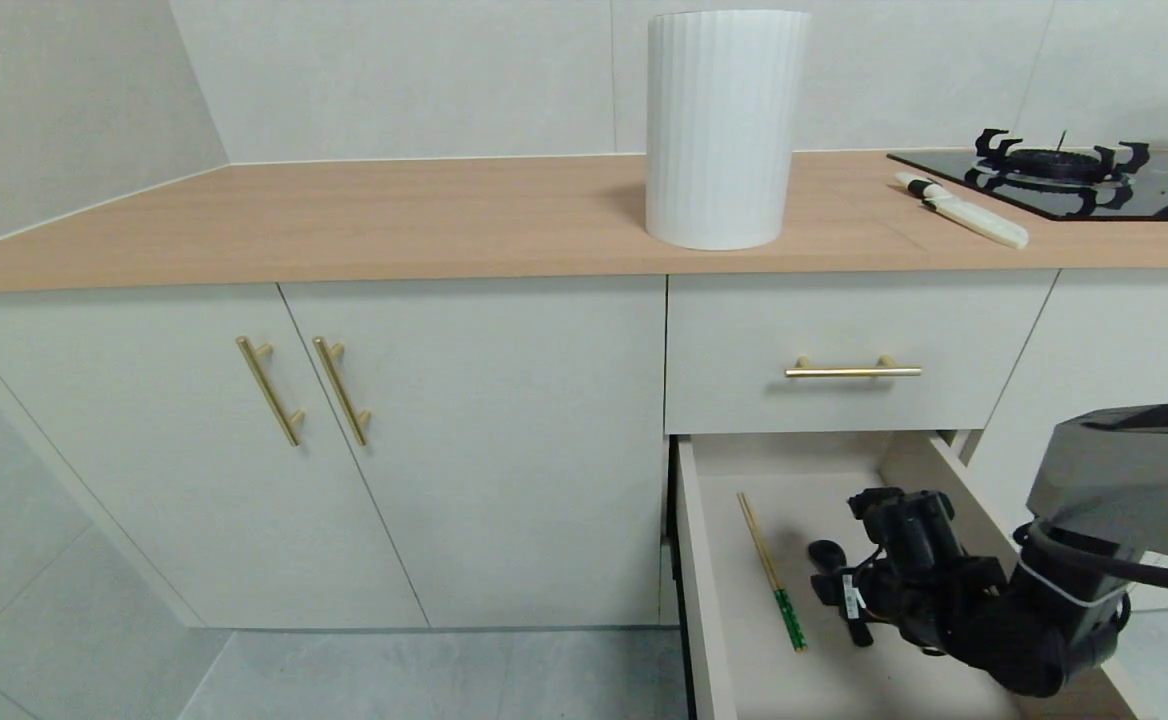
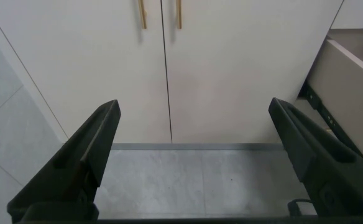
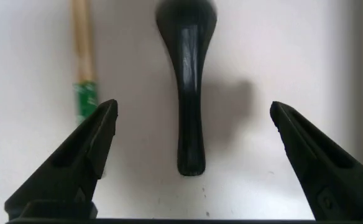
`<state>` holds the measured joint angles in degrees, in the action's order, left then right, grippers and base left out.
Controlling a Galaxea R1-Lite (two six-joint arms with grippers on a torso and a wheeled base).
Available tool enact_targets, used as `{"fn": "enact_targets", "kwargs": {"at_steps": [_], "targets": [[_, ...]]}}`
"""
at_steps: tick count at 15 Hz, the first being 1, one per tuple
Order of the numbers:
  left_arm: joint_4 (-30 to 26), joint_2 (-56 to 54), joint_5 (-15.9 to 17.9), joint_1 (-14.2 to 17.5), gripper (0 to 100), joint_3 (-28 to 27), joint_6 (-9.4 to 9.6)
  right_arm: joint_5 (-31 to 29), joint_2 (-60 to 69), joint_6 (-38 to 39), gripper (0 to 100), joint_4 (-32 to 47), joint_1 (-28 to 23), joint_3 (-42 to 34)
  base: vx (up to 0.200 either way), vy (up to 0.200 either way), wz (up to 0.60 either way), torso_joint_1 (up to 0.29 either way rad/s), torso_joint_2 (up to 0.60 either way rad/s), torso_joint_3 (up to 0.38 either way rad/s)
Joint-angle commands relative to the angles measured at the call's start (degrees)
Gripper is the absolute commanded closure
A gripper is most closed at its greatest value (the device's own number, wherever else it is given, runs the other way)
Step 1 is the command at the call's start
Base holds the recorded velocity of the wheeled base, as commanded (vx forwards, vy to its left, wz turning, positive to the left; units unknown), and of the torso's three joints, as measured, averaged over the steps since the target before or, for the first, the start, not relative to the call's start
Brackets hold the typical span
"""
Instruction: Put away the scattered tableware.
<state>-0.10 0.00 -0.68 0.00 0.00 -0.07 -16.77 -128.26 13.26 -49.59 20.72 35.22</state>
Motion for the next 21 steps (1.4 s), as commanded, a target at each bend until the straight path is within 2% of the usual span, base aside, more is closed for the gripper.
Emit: {"fn": "enact_targets", "kwargs": {"at_steps": [1,3,9,12,15,21], "targets": [[0.01,0.00,-0.02,0.00,0,0.00,-0.01,0.25,10.31,-0.17,0,3.62,0.02,-1.64,0.000,0.000,0.00,0.000,0.00,0.000],[0.01,0.00,-0.02,0.00,0,0.00,-0.01,0.87,16.55,-0.26,0,10.22,0.11,-1.47,0.000,0.000,0.00,0.000,0.00,0.000],[0.01,0.00,-0.02,0.00,0,0.00,-0.01,10.71,37.64,-0.43,0,38.25,2.13,2.66,0.000,0.000,0.00,0.000,0.00,0.000],[0.01,0.00,-0.02,0.00,0,0.00,-0.01,11.15,42.74,-2.19,0,49.50,4.76,4.77,0.000,0.000,0.00,0.000,0.00,0.000],[0.01,0.00,-0.02,0.00,0,0.00,-0.01,11.15,44.76,-4.03,0,54.86,7.05,5.04,0.000,0.000,0.00,0.000,0.00,0.000],[0.01,0.00,-0.02,0.00,0,0.00,-0.10,11.15,44.67,-4.12,0,54.95,7.93,4.68,0.000,0.000,0.00,0.000,0.00,0.000]]}}
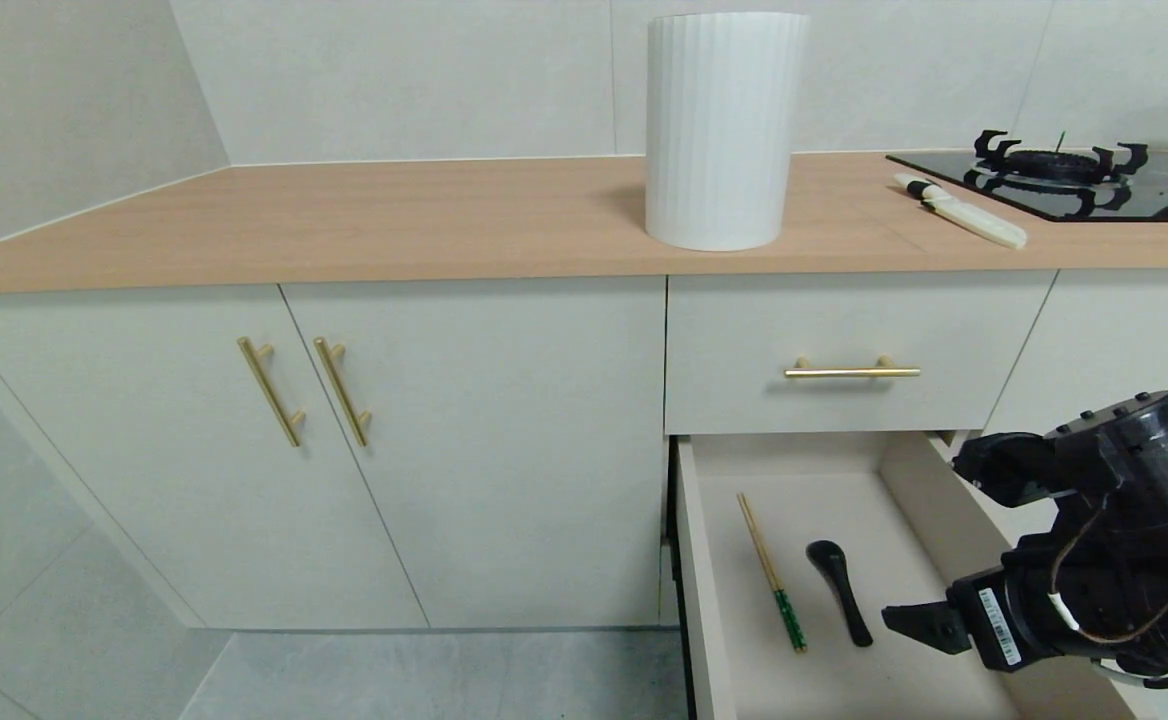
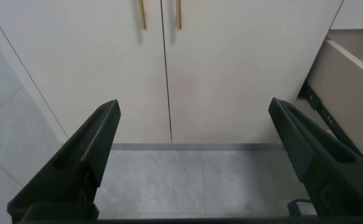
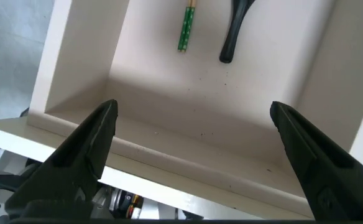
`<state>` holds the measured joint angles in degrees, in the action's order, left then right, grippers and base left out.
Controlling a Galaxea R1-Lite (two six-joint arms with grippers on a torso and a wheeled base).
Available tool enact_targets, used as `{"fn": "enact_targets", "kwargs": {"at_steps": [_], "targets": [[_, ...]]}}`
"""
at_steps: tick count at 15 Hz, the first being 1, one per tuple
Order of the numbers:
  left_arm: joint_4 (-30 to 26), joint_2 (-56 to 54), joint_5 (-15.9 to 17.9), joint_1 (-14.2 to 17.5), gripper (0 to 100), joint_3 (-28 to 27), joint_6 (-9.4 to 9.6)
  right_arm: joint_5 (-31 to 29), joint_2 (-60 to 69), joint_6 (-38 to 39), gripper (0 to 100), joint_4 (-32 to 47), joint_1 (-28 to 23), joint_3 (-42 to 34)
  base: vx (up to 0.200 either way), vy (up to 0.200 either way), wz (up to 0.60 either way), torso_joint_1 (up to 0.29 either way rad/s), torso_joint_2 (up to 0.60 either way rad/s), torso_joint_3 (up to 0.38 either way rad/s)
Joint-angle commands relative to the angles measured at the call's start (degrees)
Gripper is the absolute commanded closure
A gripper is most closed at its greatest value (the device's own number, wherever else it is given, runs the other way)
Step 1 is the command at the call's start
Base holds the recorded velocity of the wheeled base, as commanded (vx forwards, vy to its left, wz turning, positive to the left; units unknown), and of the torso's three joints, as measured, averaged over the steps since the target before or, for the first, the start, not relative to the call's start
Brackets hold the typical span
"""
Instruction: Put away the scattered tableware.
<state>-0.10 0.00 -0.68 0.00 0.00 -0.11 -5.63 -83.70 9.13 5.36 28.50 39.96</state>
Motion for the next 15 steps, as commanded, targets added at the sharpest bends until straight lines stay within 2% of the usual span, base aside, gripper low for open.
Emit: {"fn": "enact_targets", "kwargs": {"at_steps": [1,2,8,11,15], "targets": [[0.01,0.00,-0.02,0.00,0,0.00,-0.07,0.01,-0.06,0.01,0,0.00,0.41,-0.15,0.000,0.000,0.00,0.000,0.00,0.000],[0.01,0.00,0.07,0.00,0,0.00,-0.07,0.01,-0.15,0.01,0,0.00,0.50,-0.15,0.000,0.000,0.00,0.000,0.00,0.000],[0.01,0.00,-0.02,0.00,0,0.00,-0.07,0.01,-0.59,-0.25,0,0.61,1.38,-0.59,-0.200,0.000,0.00,0.003,0.00,0.000],[0.01,0.00,0.07,0.00,0,0.00,-0.07,0.18,-0.67,-2.80,0,4.57,3.75,-1.29,0.000,0.000,0.00,0.000,0.00,0.000],[0.01,0.00,-0.02,0.00,0,0.00,-0.07,2.12,-2.52,-6.14,0,5.36,6.13,-4.01,0.000,0.000,0.00,0.000,0.00,0.000]]}}
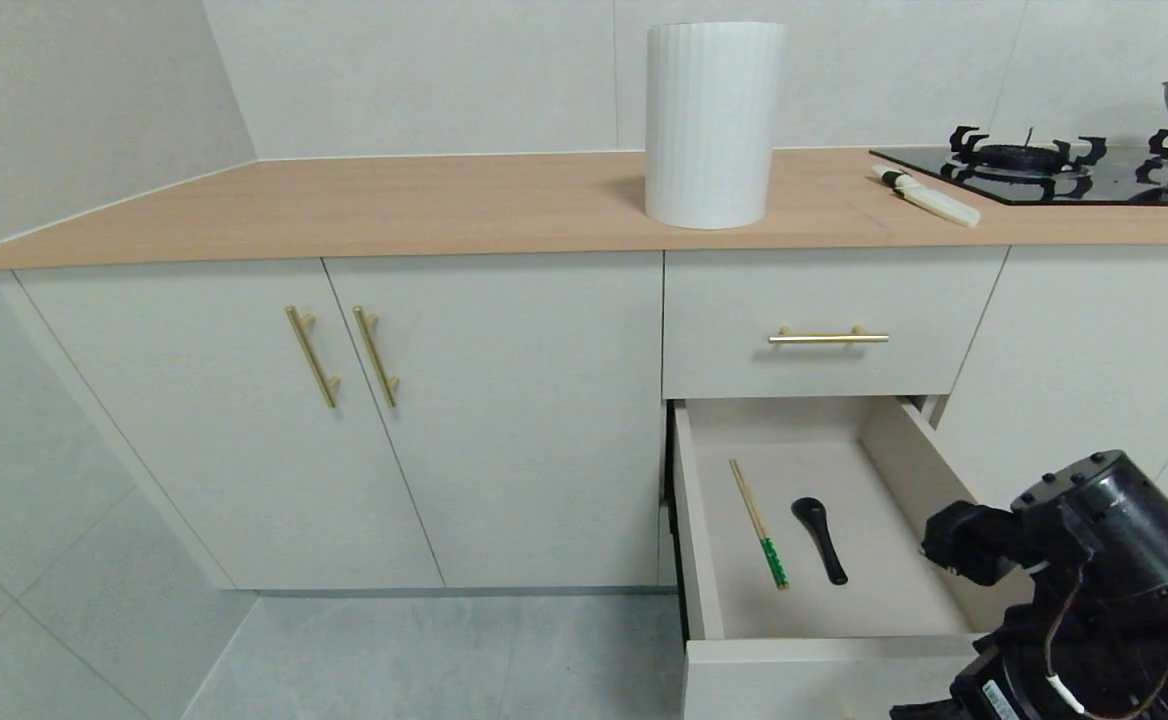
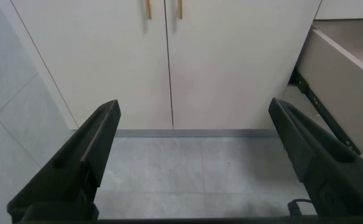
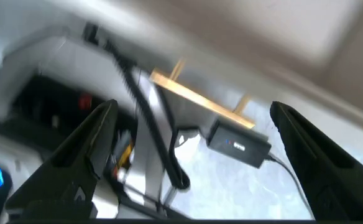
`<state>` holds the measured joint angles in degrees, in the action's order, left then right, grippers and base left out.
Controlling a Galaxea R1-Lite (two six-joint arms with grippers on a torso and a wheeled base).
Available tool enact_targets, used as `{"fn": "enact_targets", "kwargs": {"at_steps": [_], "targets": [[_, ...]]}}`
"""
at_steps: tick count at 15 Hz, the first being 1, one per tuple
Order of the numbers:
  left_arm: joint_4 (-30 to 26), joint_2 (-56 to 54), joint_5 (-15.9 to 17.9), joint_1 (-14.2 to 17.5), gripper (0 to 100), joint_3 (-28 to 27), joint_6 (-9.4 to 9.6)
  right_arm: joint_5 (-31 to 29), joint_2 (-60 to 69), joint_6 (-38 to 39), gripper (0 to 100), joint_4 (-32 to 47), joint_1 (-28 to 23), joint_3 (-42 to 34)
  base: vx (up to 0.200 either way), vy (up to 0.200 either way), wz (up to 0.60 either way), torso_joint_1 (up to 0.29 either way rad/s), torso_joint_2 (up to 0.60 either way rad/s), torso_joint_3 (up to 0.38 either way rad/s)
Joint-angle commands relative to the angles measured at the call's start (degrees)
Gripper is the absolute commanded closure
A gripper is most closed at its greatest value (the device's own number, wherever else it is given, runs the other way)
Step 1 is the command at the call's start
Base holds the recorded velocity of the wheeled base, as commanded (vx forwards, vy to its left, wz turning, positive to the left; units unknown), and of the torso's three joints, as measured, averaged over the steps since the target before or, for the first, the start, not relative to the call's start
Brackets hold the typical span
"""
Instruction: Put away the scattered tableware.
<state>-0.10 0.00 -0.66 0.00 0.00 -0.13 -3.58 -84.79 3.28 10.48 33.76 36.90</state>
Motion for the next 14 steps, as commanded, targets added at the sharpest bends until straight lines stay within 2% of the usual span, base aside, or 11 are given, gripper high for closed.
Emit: {"fn": "enact_targets", "kwargs": {"at_steps": [1,8,14], "targets": [[0.01,0.00,-0.04,0.00,0,0.00,-0.04,0.07,-2.40,-0.82,0,1.12,1.40,-1.13,0.000,0.000,0.00,0.000,0.00,0.000],[0.01,0.00,-0.04,0.00,0,0.00,-0.04,-0.46,-8.11,-0.99,0,3.23,2.02,-0.43,0.000,0.000,0.00,0.000,0.00,0.000],[0.01,0.00,-0.04,0.00,0,0.00,-0.04,-5.03,-15.32,11.13,0,3.49,1.14,6.25,0.000,0.000,0.00,0.000,0.00,0.000]]}}
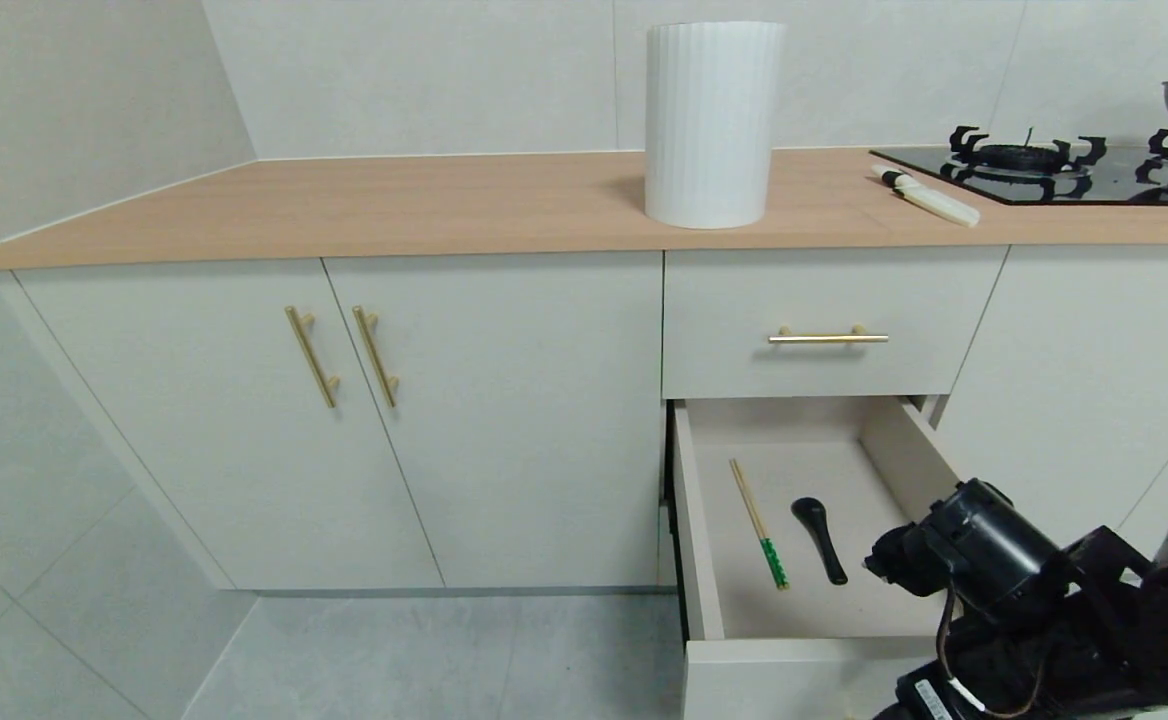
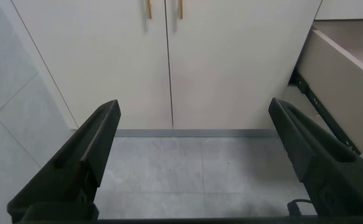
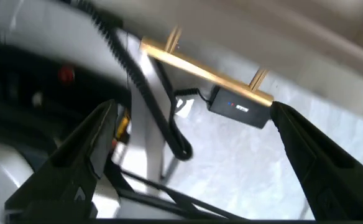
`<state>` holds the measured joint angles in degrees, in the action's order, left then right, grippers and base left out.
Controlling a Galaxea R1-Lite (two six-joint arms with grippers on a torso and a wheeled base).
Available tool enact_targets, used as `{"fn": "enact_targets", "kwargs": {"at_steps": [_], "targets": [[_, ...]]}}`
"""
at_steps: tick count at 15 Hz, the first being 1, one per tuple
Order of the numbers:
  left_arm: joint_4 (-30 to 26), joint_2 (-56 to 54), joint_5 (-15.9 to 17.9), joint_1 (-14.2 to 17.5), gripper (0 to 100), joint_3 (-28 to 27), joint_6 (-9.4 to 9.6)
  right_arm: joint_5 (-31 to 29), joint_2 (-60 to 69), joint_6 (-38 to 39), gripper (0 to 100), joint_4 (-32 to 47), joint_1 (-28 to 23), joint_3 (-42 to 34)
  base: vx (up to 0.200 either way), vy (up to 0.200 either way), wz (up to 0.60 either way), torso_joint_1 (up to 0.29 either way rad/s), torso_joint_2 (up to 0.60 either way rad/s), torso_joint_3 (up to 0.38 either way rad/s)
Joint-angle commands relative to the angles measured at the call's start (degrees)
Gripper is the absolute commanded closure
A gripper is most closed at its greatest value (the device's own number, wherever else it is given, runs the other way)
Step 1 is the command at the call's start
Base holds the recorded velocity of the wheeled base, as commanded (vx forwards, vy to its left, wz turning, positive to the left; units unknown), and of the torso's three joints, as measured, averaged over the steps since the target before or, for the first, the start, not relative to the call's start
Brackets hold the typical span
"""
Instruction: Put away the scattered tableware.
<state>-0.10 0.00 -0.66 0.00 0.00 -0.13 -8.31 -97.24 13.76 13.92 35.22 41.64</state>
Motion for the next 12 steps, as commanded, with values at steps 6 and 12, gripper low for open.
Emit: {"fn": "enact_targets", "kwargs": {"at_steps": [6,12], "targets": [[0.01,0.00,-0.04,0.00,0,0.00,-0.04,-1.79,-6.82,8.91,0,-0.30,-2.35,7.05,0.000,0.000,0.00,0.000,0.00,0.000],[0.01,0.00,-0.04,0.00,0,0.00,0.05,-2.94,-9.98,9.00,0,-7.77,-6.39,8.02,0.000,0.000,0.00,0.000,0.00,0.000]]}}
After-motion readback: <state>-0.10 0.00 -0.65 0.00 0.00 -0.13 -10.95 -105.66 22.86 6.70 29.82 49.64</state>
